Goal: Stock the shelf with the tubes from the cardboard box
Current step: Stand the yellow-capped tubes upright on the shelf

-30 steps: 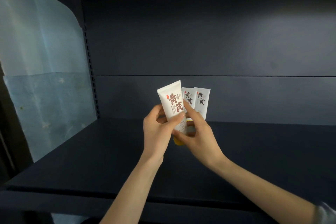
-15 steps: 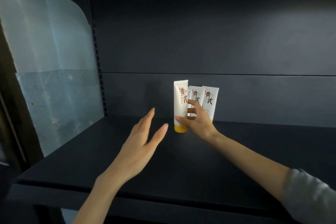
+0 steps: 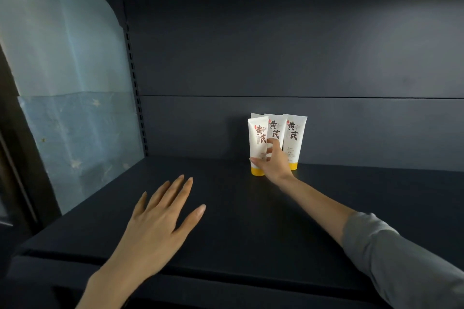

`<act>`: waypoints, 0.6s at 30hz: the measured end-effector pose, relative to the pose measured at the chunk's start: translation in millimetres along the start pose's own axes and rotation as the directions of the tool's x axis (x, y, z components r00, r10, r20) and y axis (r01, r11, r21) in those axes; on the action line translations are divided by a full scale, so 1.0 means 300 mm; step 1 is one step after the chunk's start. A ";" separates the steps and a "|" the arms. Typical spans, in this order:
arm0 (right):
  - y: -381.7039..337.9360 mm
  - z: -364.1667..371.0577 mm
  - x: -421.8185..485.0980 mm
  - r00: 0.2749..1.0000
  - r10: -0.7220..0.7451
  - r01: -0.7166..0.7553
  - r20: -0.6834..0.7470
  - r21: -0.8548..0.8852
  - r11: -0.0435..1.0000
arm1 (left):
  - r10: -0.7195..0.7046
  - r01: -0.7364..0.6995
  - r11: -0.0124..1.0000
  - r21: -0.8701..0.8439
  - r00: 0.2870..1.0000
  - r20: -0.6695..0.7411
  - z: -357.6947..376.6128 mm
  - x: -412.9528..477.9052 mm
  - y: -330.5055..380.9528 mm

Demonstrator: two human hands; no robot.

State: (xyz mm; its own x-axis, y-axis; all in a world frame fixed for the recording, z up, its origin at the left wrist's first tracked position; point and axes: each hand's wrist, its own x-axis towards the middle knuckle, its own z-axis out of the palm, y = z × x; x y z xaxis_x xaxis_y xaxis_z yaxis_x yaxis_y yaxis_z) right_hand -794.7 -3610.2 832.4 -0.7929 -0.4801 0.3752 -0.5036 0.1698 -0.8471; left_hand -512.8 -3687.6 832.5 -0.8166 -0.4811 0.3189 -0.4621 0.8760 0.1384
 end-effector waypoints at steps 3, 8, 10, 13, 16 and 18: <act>0.000 0.003 0.005 1.000 0.025 -0.025 -0.012 -0.018 1.000 | 0.001 -0.001 1.000 -0.028 1.000 0.008 0.002 0.002 0.001; 0.007 0.003 0.006 0.998 0.059 -0.059 -0.009 -0.031 0.998 | 0.009 -0.007 0.998 -0.067 1.000 0.027 0.011 -0.004 0.005; 0.006 -0.003 0.004 0.998 0.067 -0.067 -0.011 -0.032 0.997 | 0.018 -0.016 0.997 -0.078 0.999 0.030 0.008 -0.005 0.005; -0.008 -0.027 -0.004 0.997 0.077 -0.078 -0.020 -0.014 0.997 | 0.041 -0.039 0.996 -0.084 0.999 0.031 -0.001 0.001 0.008; -0.030 -0.075 -0.026 0.997 0.075 -0.075 -0.008 -0.067 0.995 | 0.070 -0.067 0.994 -0.090 0.997 0.034 -0.007 0.013 0.014; -0.042 -0.120 -0.057 0.999 0.039 -0.030 0.032 -0.246 0.969 | 0.079 -0.075 0.994 -0.082 0.996 0.050 -0.007 0.026 0.018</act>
State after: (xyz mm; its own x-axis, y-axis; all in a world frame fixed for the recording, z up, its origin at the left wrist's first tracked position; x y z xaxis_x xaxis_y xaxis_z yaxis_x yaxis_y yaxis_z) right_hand -787.3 -3573.1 850.1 -0.8007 -0.5003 0.3296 -0.5484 0.3905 -0.7394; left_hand -520.9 -3686.5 837.6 -0.8669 -0.4115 0.2812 -0.3697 0.9093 0.1909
